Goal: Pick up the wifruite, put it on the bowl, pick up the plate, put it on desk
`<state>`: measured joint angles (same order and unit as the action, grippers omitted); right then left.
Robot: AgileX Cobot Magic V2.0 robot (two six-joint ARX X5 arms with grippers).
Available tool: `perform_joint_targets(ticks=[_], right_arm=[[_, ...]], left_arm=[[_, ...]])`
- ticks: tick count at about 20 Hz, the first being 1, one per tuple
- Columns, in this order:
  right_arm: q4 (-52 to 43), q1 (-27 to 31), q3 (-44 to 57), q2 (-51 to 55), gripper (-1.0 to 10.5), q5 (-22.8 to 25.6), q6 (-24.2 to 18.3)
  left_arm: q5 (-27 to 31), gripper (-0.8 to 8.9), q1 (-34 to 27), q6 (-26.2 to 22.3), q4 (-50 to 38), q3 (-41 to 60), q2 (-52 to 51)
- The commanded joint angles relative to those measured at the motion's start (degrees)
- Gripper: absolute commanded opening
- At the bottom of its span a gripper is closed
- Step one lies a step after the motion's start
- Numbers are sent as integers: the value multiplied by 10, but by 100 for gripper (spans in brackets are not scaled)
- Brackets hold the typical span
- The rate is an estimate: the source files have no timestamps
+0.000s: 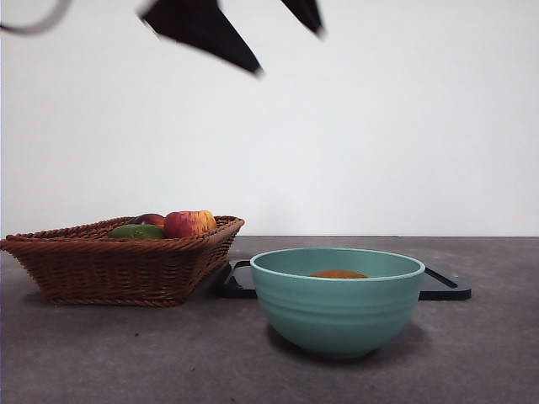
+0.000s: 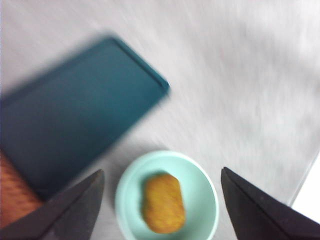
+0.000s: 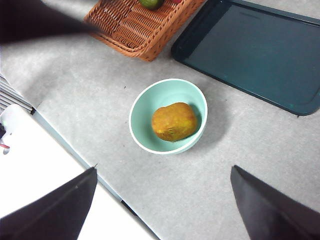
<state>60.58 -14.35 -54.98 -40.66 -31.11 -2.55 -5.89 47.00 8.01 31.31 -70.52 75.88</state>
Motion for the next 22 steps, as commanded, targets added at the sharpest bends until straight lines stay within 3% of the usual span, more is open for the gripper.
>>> perform_joint_targets(ticks=[1,5,10,17,22], right_arm=[[-5,-3,-12,-5,427,1,4],[-6,-3,-12,-5,427,1,4],[-11,-3,-12,-5,427,1,4],[-14,-3,-12,-5,427,1,4],[-14,-3,-11,-9,427,1,7]], left_arm=[[-4,376,-37,4,29,-12,-55],[-20,376,-130,-4,113,-10,-146],[-125,375,-213,-25,149,32,-232],[-280,375,-221,-61,206,186,-284],[-287,374,-221,-65,211,195,-284]])
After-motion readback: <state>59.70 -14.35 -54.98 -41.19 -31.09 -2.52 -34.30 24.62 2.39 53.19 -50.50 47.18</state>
